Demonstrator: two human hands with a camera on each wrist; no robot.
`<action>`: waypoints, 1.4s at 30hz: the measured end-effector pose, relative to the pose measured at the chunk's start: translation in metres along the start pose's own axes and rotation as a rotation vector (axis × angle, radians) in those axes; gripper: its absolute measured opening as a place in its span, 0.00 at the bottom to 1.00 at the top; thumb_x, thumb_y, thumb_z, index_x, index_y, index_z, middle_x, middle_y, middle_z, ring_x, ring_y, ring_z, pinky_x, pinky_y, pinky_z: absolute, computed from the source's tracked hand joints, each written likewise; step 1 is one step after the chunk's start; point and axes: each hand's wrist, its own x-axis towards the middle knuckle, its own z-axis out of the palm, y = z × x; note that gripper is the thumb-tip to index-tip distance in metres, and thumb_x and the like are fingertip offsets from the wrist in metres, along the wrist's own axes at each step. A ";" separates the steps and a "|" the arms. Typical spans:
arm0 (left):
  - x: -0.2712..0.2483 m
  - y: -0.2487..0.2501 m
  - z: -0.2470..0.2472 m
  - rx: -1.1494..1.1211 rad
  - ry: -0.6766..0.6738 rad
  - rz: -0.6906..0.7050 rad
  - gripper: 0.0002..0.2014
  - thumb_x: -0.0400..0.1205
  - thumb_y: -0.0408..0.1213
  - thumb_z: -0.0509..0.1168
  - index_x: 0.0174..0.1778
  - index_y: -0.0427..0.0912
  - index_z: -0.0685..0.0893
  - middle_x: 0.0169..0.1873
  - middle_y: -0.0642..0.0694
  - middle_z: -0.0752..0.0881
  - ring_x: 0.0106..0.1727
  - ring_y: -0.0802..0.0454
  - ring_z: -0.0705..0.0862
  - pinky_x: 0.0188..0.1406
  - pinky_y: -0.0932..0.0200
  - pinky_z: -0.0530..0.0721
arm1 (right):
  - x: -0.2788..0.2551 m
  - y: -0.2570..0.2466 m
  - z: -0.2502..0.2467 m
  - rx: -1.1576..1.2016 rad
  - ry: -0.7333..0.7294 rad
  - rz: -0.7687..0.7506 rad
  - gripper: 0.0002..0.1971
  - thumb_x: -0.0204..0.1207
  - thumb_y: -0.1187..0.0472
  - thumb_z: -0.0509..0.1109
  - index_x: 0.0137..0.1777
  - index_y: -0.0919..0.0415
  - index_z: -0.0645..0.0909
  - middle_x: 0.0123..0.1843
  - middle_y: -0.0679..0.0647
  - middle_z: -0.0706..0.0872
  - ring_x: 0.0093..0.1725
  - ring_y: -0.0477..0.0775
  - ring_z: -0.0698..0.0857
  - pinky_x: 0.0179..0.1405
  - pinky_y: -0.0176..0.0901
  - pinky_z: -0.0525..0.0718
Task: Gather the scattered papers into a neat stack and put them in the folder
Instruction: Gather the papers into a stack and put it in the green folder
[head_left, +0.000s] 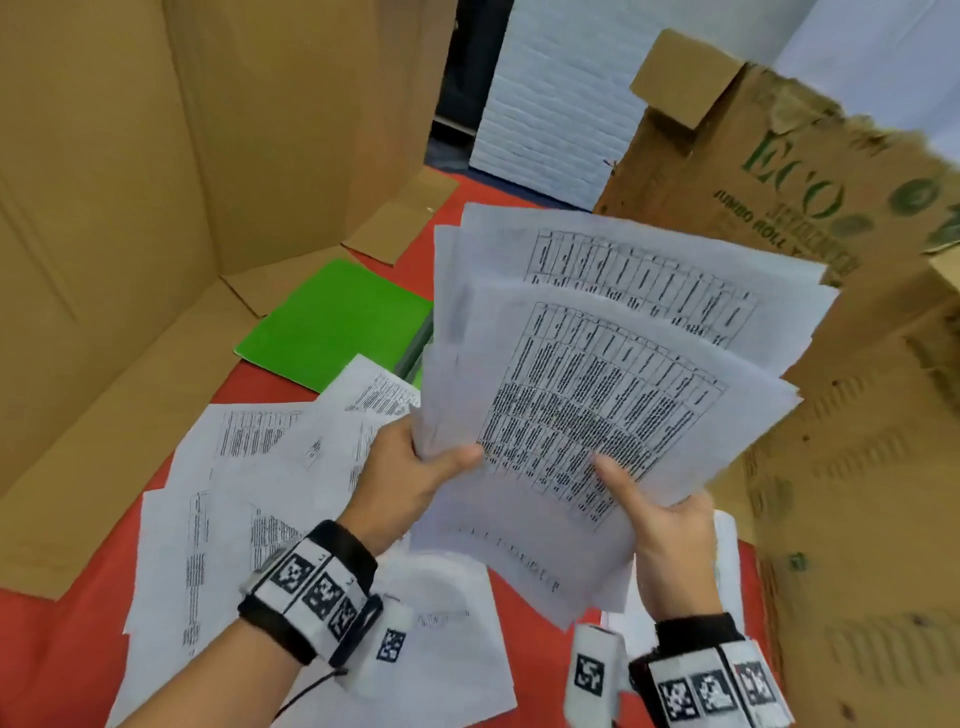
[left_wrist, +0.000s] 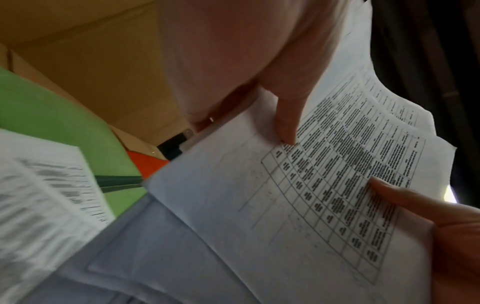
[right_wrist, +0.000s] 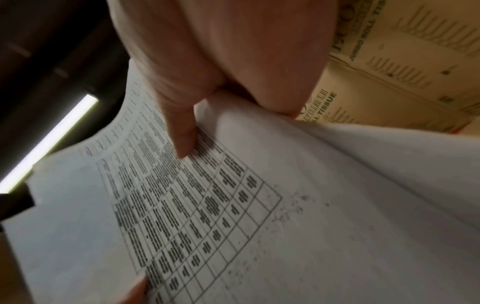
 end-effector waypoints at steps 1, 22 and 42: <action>-0.002 0.007 0.005 -0.008 -0.001 0.032 0.14 0.75 0.32 0.77 0.56 0.38 0.88 0.49 0.43 0.93 0.52 0.46 0.92 0.52 0.49 0.90 | 0.000 -0.002 -0.004 0.010 0.006 -0.031 0.11 0.71 0.73 0.77 0.44 0.56 0.84 0.35 0.38 0.92 0.36 0.35 0.88 0.37 0.27 0.84; -0.012 -0.033 0.041 0.080 0.132 0.009 0.24 0.68 0.33 0.82 0.57 0.50 0.81 0.49 0.52 0.90 0.49 0.68 0.88 0.57 0.63 0.87 | 0.008 0.069 -0.047 -0.647 0.005 -0.511 0.22 0.76 0.64 0.73 0.71 0.52 0.80 0.61 0.55 0.79 0.59 0.33 0.77 0.57 0.35 0.80; -0.011 -0.027 0.008 -0.268 0.201 -0.100 0.29 0.62 0.33 0.83 0.59 0.38 0.85 0.57 0.39 0.90 0.57 0.42 0.89 0.58 0.47 0.87 | 0.004 0.107 -0.083 0.412 0.056 0.306 0.24 0.72 0.71 0.74 0.69 0.62 0.81 0.65 0.62 0.88 0.67 0.61 0.85 0.64 0.51 0.86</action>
